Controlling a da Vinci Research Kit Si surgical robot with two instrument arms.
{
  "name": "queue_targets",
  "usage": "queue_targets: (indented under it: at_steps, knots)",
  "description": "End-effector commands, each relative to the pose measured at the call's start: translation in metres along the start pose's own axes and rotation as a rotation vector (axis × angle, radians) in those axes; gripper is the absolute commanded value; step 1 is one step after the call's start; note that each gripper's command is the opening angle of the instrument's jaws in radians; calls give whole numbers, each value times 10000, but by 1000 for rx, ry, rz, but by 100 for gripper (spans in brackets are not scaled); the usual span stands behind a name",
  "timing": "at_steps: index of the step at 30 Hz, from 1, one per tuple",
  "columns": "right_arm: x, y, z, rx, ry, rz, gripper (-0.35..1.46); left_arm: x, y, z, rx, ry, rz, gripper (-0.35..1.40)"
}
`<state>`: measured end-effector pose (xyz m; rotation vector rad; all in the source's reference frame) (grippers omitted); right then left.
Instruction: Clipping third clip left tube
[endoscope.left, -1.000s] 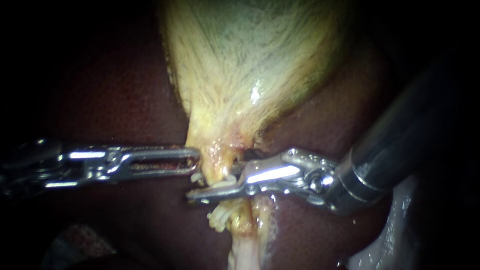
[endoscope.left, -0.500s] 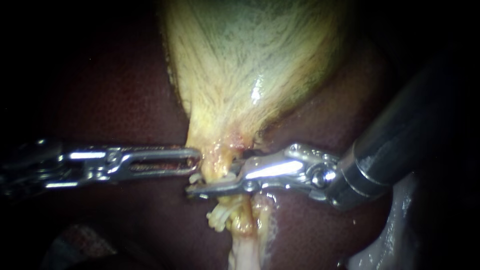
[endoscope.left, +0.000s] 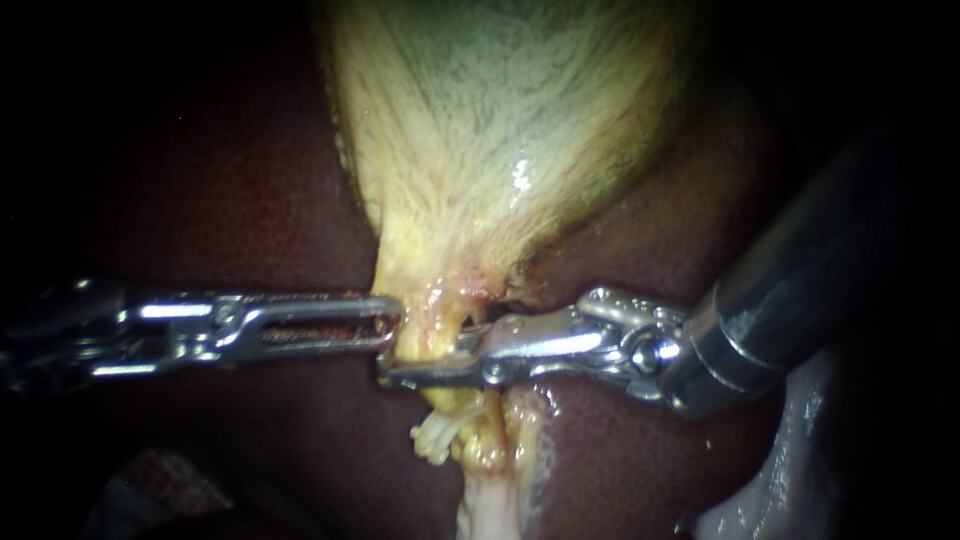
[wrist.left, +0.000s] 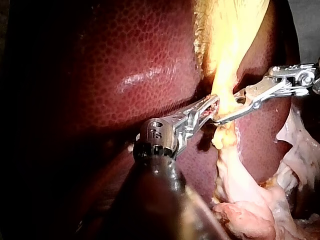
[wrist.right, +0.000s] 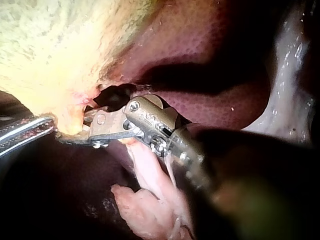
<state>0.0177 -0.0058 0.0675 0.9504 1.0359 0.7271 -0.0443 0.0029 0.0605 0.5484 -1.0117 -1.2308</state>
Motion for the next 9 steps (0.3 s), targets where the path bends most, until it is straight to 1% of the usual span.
queue_targets:
  at_steps: [1,9]
  knots:
    - [0,0,0,0,0,-1,-35,0,0,0,0,0,0,-35]
    - [-1,0,0,0,0,-1,-35,0,0,1,0,0,0,-35]
